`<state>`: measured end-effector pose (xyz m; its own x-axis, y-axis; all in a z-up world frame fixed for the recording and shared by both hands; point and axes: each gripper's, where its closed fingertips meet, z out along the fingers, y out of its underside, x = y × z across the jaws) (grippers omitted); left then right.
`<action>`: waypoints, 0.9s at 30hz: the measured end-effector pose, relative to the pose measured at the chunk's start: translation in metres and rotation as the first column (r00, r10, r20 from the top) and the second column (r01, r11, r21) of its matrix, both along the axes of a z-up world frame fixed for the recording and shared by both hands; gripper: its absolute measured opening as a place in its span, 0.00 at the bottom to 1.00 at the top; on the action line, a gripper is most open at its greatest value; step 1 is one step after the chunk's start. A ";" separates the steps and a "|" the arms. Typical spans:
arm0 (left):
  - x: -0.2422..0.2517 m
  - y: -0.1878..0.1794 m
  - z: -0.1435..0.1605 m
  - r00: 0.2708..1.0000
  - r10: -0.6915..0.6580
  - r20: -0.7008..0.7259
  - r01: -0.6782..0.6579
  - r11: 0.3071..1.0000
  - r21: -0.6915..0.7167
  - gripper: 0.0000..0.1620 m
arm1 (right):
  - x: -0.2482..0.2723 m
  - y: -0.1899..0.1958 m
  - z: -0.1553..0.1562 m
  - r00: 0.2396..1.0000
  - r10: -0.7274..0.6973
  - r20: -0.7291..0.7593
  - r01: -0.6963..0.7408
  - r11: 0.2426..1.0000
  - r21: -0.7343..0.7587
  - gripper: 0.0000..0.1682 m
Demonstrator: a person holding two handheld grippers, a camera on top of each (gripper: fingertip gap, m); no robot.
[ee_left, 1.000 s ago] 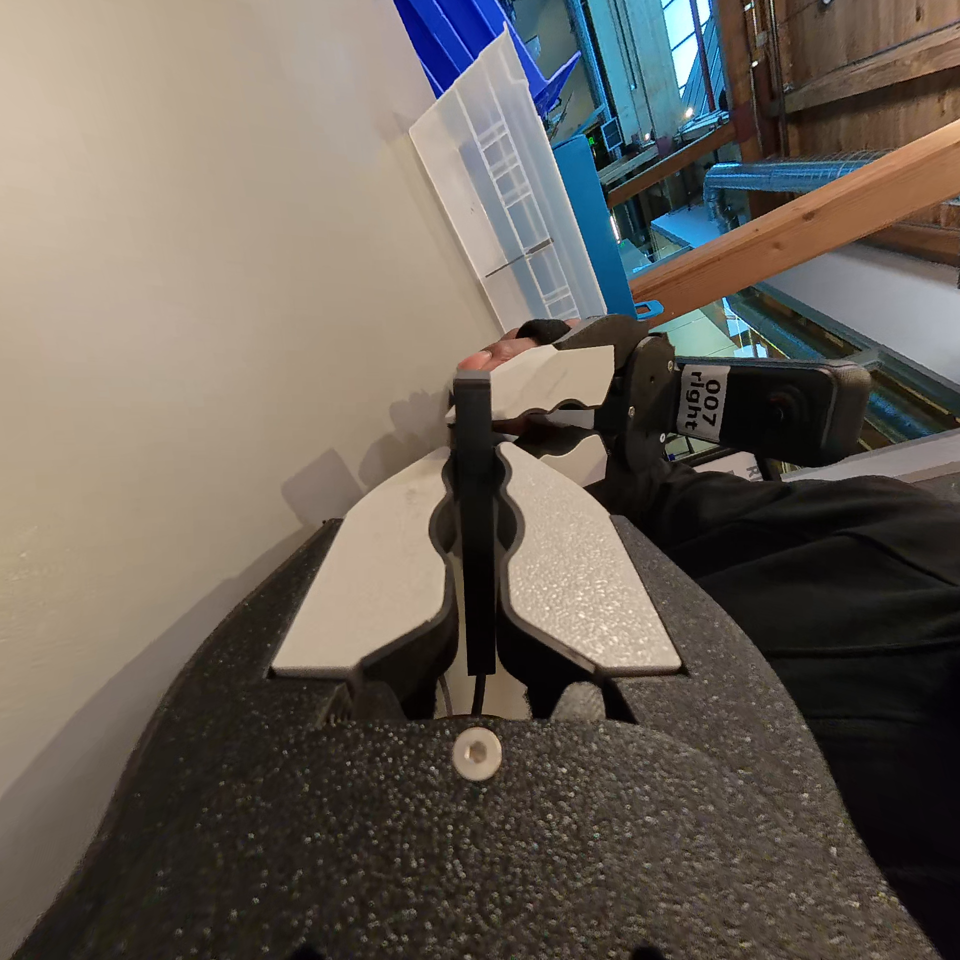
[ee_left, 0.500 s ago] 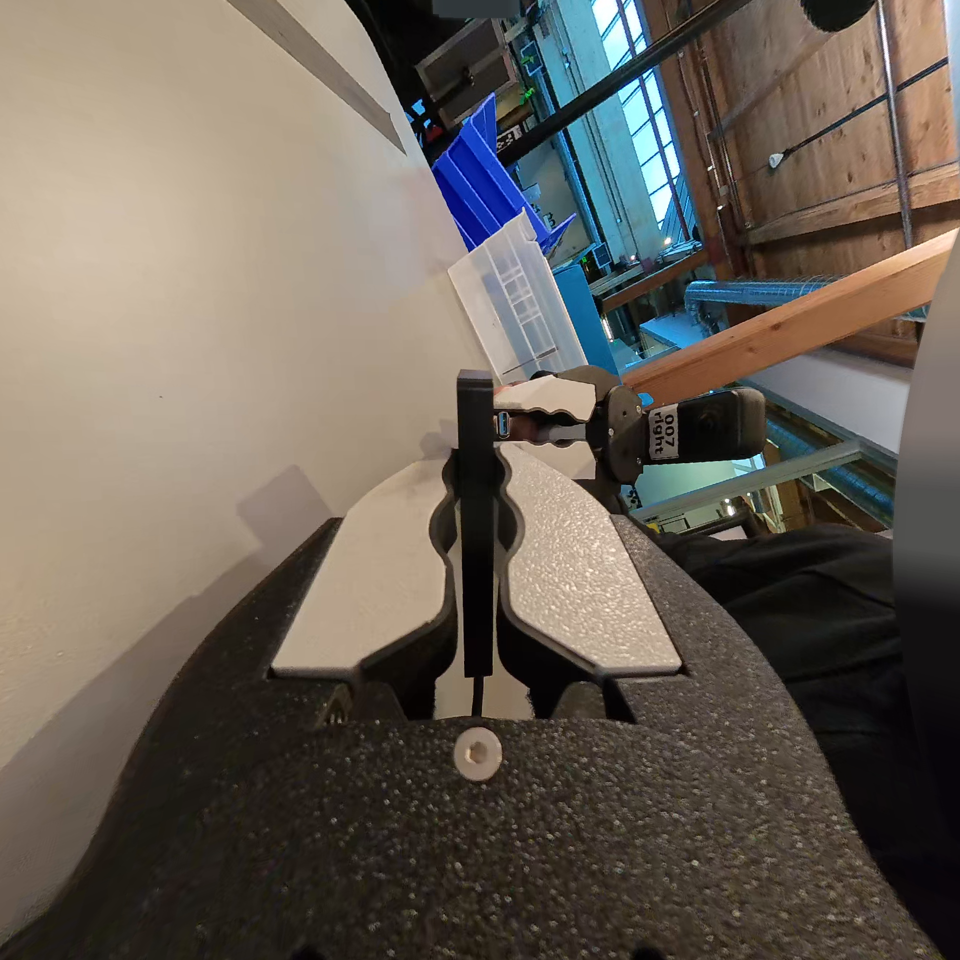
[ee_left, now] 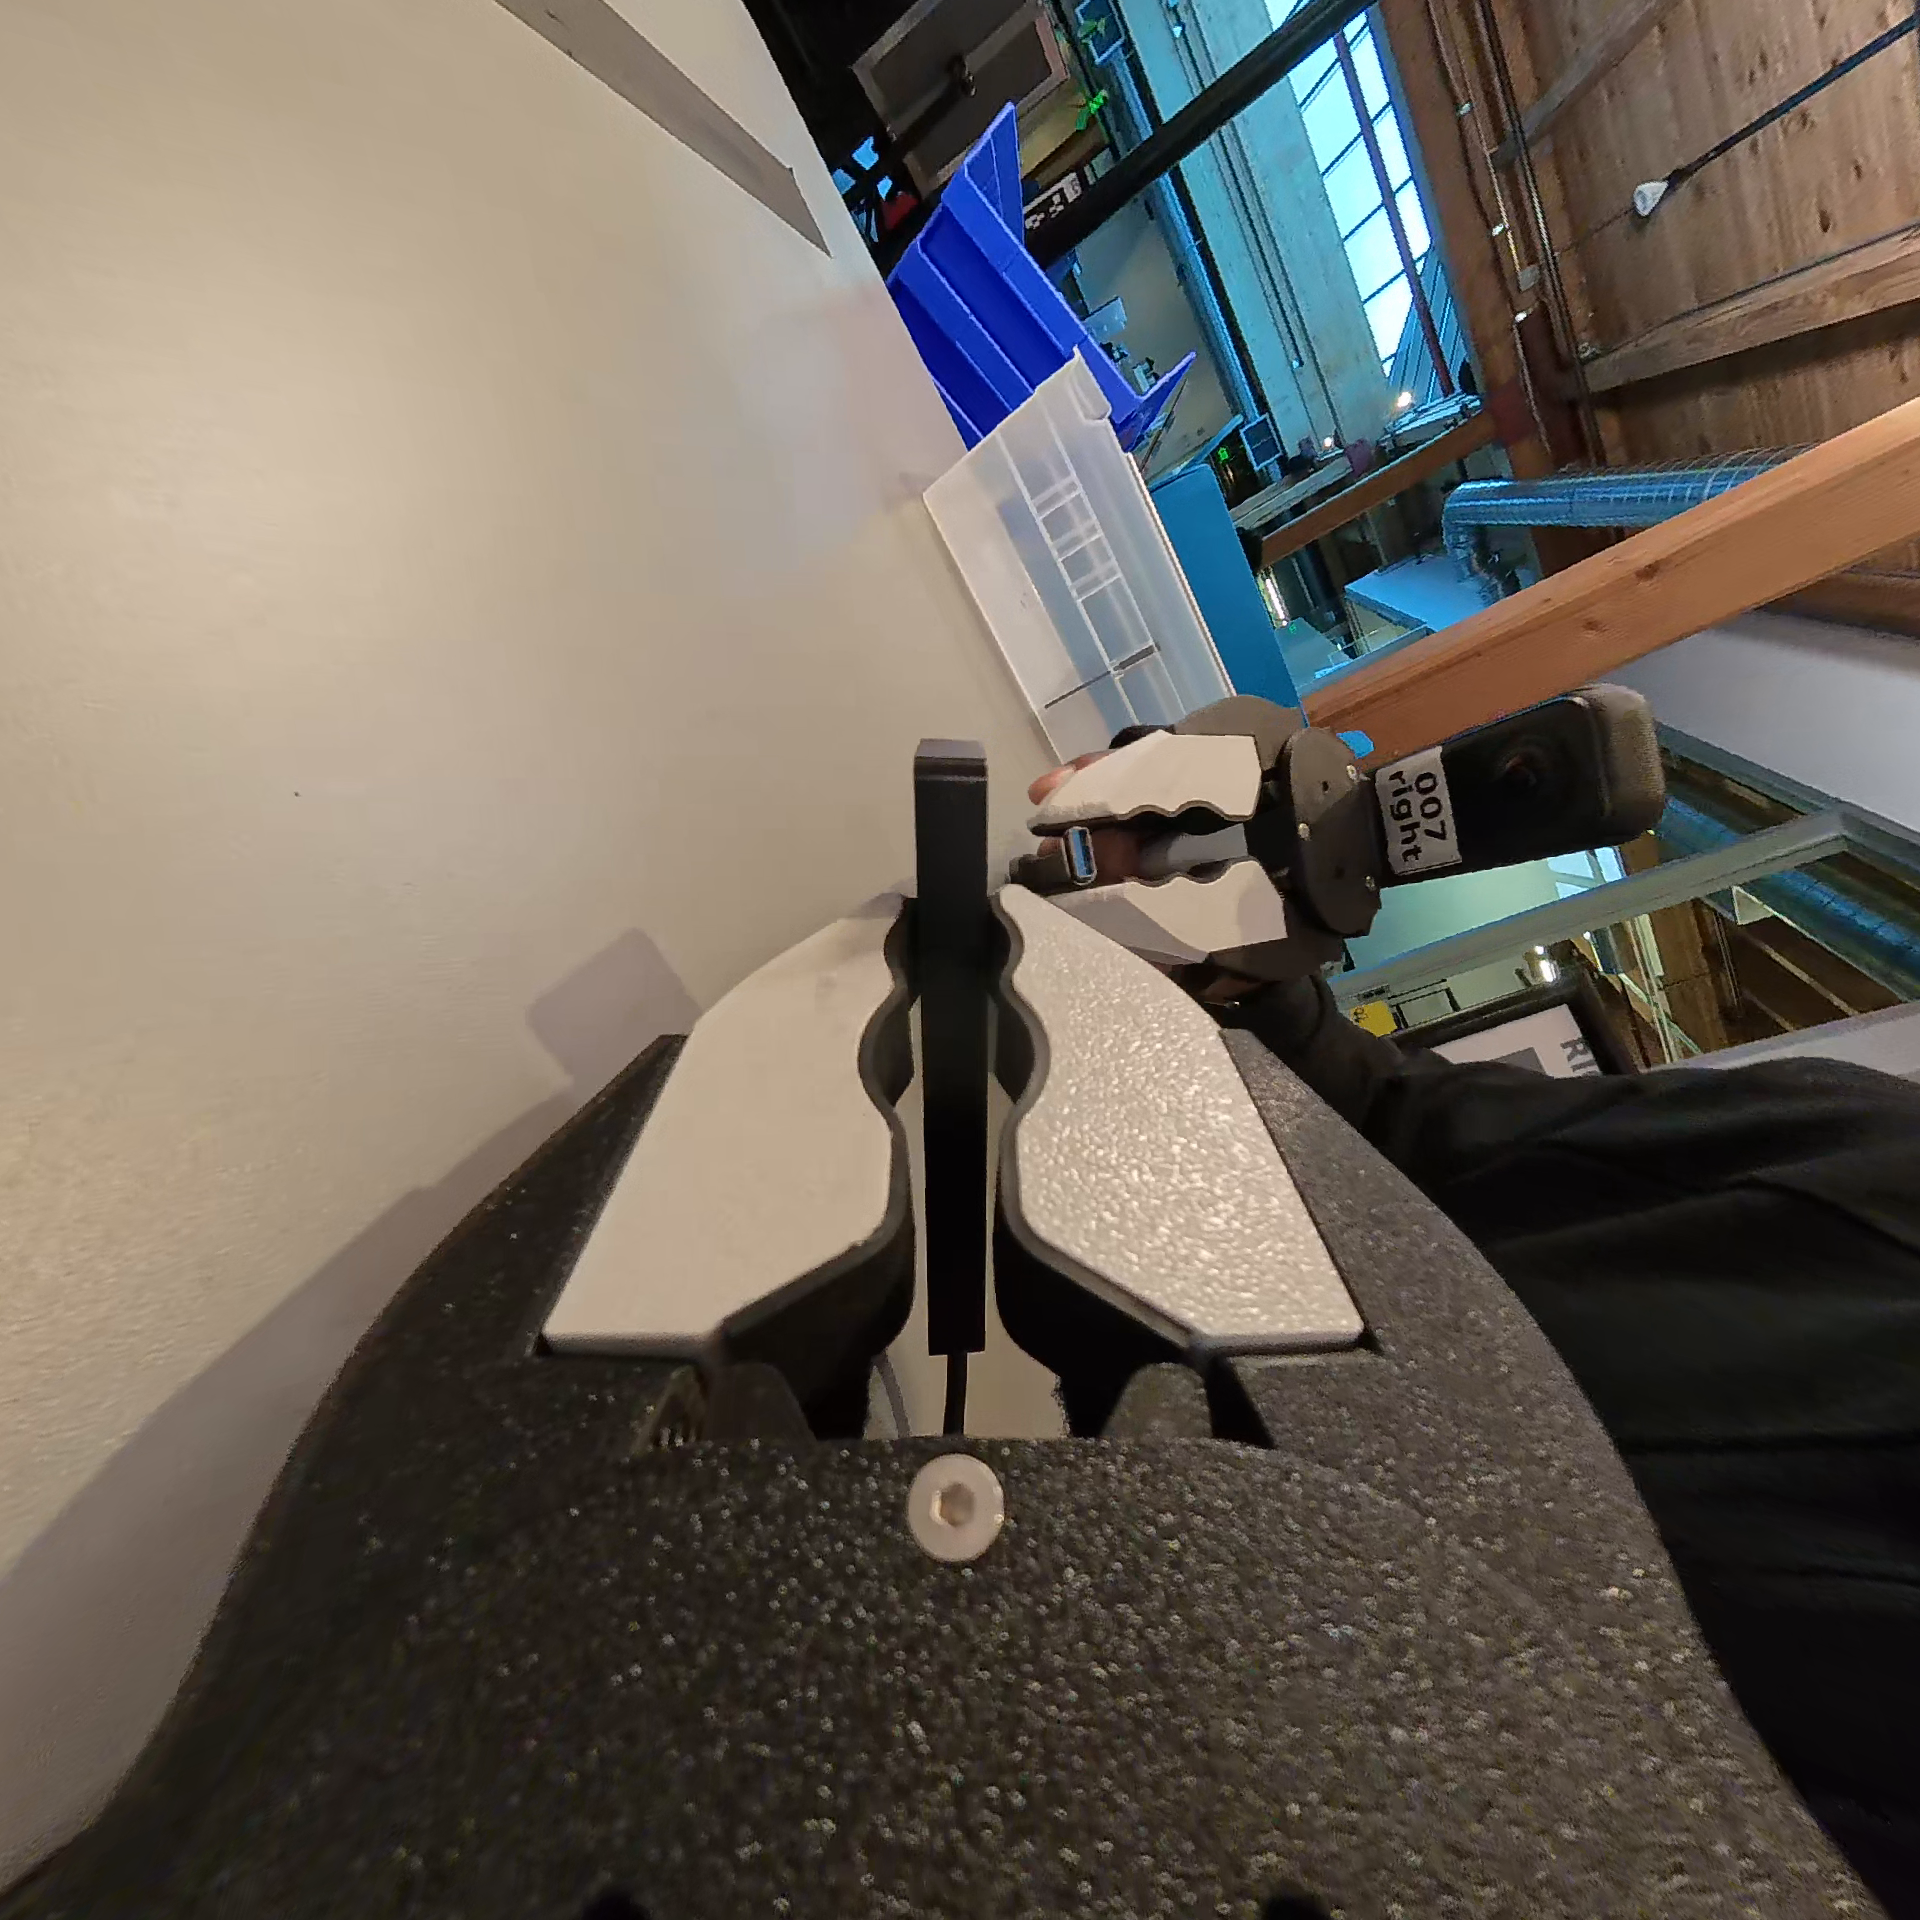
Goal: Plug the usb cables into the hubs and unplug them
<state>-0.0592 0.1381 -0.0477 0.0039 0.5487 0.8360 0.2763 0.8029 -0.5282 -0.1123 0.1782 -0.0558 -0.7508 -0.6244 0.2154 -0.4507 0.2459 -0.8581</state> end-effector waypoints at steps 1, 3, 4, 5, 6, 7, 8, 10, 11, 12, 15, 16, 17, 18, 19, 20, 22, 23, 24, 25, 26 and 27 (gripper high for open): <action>0.000 0.001 0.000 1.000 -0.004 0.003 0.004 1.000 -0.003 0.06 | 0.002 0.002 0.001 1.000 -0.008 0.017 0.007 1.000 0.008 0.09; -0.001 0.003 -0.001 1.000 -0.019 0.007 0.019 1.000 -0.004 0.06 | 0.006 0.009 0.005 0.998 -0.029 0.052 0.027 0.999 0.028 0.09; -0.001 0.003 -0.001 1.000 -0.019 0.010 0.019 1.000 -0.004 0.06 | 0.007 0.014 0.009 0.996 -0.040 0.077 0.037 0.998 0.042 0.09; -0.001 0.002 -0.001 1.000 -0.016 0.011 0.016 1.000 -0.006 0.06 | 0.008 0.020 0.014 0.993 -0.052 0.105 0.047 0.997 0.055 0.09; -0.001 0.002 -0.001 1.000 -0.015 0.011 0.015 1.000 -0.008 0.06 | 0.007 0.028 0.020 0.989 -0.066 0.132 0.057 0.996 0.069 0.09; -0.001 0.002 -0.001 1.000 -0.015 0.012 0.016 1.000 -0.010 0.06 | 0.004 0.037 0.027 0.984 -0.079 0.159 0.066 0.994 0.086 0.09; -0.001 0.003 -0.002 1.000 -0.018 0.014 0.018 1.000 -0.014 0.06 | 0.000 0.047 0.037 0.979 -0.092 0.182 0.075 0.992 0.100 0.09; -0.001 0.005 -0.002 0.999 -0.026 0.019 0.026 0.999 -0.022 0.06 | -0.015 0.069 0.064 0.971 -0.120 0.209 0.096 0.988 0.121 0.09; -0.001 0.005 -0.002 0.999 -0.029 0.021 0.029 0.999 -0.025 0.06 | -0.024 0.080 0.080 0.968 -0.136 0.212 0.109 0.985 0.134 0.09; -0.001 0.006 -0.003 0.999 -0.033 0.023 0.033 0.999 -0.028 0.06 | -0.038 0.090 0.099 0.966 -0.166 0.200 0.141 0.981 0.131 0.09; -0.002 0.007 -0.003 0.999 -0.035 0.029 0.036 0.999 -0.037 0.06 | -0.103 0.116 0.152 0.947 -0.315 0.056 0.311 0.948 0.066 0.09; -0.002 0.007 -0.004 0.999 -0.036 0.031 0.037 0.999 -0.039 0.06 | -0.131 0.124 0.159 0.930 -0.367 -0.024 0.368 0.928 0.054 0.09; -0.002 0.007 -0.004 0.999 -0.036 0.032 0.037 0.998 -0.042 0.06 | -0.159 0.132 0.159 0.912 -0.398 -0.104 0.405 0.913 0.055 0.09; -0.002 0.007 -0.004 0.999 -0.036 0.033 0.037 0.998 -0.044 0.06 | -0.186 0.139 0.154 0.896 -0.413 -0.164 0.427 0.902 0.066 0.09; -0.002 0.007 -0.004 0.999 -0.036 0.034 0.037 0.998 -0.046 0.06 | -0.208 0.146 0.142 0.894 -0.398 -0.207 0.426 0.898 0.111 0.09; -0.002 0.007 -0.004 0.999 -0.037 0.035 0.038 0.998 -0.047 0.06 | -0.226 0.154 0.124 0.901 -0.357 -0.247 0.402 0.900 0.165 0.09; -0.002 0.008 -0.004 0.999 -0.039 0.035 0.041 0.998 -0.050 0.06 | -0.255 0.167 0.083 0.911 -0.259 -0.321 0.347 0.901 0.259 0.09; -0.002 0.008 -0.004 0.999 -0.040 0.036 0.042 0.998 -0.051 0.06 | -0.265 0.172 0.064 0.914 -0.233 -0.332 0.339 0.888 0.310 0.09; -0.002 0.008 -0.004 0.998 -0.041 0.036 0.043 0.998 -0.052 0.07 | -0.273 0.174 0.050 0.919 -0.215 -0.332 0.330 0.878 0.346 0.09; -0.002 0.008 -0.004 0.998 -0.042 0.037 0.044 0.998 -0.054 0.06 | -0.277 0.175 0.038 0.925 -0.200 -0.322 0.317 0.874 0.368 0.09; -0.002 0.009 -0.004 0.998 -0.044 0.038 0.046 0.997 -0.055 0.07 | -0.281 0.176 0.028 0.928 -0.193 -0.320 0.314 0.867 0.388 0.09; -0.002 0.009 -0.004 0.998 -0.047 0.039 0.049 0.997 -0.056 0.07 | -0.286 0.177 0.018 0.926 -0.192 -0.326 0.321 0.855 0.408 0.09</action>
